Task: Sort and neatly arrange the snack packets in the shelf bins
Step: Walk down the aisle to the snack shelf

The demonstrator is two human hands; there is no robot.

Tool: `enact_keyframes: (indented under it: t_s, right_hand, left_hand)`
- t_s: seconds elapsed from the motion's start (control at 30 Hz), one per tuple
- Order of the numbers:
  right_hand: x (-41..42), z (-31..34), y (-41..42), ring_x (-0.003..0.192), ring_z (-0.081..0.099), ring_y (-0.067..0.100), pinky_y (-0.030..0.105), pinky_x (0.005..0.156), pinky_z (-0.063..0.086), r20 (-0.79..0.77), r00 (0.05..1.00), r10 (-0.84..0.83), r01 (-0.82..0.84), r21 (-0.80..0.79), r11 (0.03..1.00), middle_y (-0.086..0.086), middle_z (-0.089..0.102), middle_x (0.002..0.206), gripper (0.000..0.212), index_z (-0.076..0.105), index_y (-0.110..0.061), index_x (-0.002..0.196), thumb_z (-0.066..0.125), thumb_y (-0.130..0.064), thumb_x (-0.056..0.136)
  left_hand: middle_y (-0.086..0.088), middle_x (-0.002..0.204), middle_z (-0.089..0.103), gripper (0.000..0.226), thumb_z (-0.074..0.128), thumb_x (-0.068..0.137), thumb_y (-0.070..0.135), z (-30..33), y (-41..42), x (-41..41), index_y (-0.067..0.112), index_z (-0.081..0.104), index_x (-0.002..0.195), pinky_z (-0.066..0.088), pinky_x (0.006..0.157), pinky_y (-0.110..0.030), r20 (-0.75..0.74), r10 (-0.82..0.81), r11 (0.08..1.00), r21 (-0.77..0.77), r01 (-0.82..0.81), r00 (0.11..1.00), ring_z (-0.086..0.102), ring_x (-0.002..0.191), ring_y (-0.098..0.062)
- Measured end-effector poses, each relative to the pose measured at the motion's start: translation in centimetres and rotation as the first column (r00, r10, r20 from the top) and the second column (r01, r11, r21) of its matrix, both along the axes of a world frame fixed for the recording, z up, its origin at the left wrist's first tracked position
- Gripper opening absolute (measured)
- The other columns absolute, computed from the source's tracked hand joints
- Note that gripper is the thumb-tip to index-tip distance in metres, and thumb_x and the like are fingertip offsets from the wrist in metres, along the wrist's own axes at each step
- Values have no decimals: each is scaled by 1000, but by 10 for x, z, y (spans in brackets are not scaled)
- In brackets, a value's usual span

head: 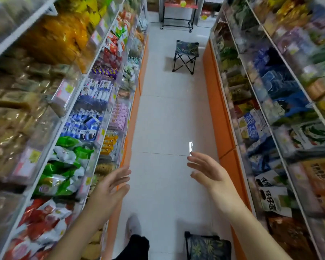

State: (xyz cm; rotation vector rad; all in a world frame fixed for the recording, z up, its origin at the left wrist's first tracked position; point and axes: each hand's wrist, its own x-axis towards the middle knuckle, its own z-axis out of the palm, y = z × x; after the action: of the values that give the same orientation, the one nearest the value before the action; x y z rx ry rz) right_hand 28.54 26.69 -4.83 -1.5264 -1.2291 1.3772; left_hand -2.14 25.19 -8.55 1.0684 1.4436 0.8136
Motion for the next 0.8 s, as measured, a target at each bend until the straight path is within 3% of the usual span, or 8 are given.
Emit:
enact_keyframes:
  t_s: [0.17, 0.27, 0.37, 0.5, 0.63, 0.8]
  right_hand:
    - [-3, -2, 60, 128, 62, 6, 45, 112, 49, 0, 996, -93, 93, -78, 993, -13, 68, 135, 46, 63, -32, 138, 64, -5, 102]
    - [9, -7, 93, 127, 63, 6, 46, 112, 49, -3, 989, -150, 149, -116, 982, -13, 69, 134, 45, 64, -30, 137, 63, -2, 101]
    - [27, -17, 131, 127, 63, 8, 48, 113, 48, -2, 985, -173, 171, -145, 974, -13, 68, 135, 44, 64, -32, 137, 64, -5, 102]
    - [59, -35, 207, 127, 64, 8, 49, 113, 48, -4, 987, -159, 156, -168, 973, -13, 69, 134, 45, 64, -30, 136, 63, -1, 101]
    - [86, -40, 299, 125, 65, 10, 50, 112, 49, -24, 992, -126, 120, -172, 978, -11, 70, 132, 44, 65, -28, 135, 64, -1, 100]
    - [101, -21, 434, 125, 66, 12, 50, 111, 50, -11, 1000, -14, 13, -96, 995, -8, 71, 132, 45, 65, -27, 135, 64, 1, 100]
  left_hand:
    - [6, 127, 68, 51, 62, 94, -8, 13, 120, 2, 20, 58, 137, 49, 88, -8, -37, -108, 993, 38, 110, 993, 64, 112, 2]
    - [8, 126, 68, 51, 63, 94, -6, 28, 195, 15, 21, 59, 137, 48, 98, -12, -46, -156, 983, 92, 160, 987, 64, 115, 2]
    - [9, 126, 68, 50, 61, 94, -8, 36, 262, 34, 19, 59, 136, 48, 91, -8, -37, -176, 976, 121, 179, 984, 64, 114, 2]
    - [10, 126, 69, 50, 63, 94, -7, 29, 338, 64, 23, 60, 134, 49, 95, -12, -45, -168, 976, 135, 173, 985, 64, 115, 1]
    - [12, 126, 70, 51, 64, 94, -5, 18, 396, 86, 25, 60, 134, 50, 102, -25, -30, -116, 990, 77, 118, 993, 65, 118, -6]
    - [11, 125, 71, 51, 64, 92, -10, 11, 457, 99, 21, 62, 131, 51, 98, -18, -5, -12, 999, 32, 12, 1000, 67, 116, -11]
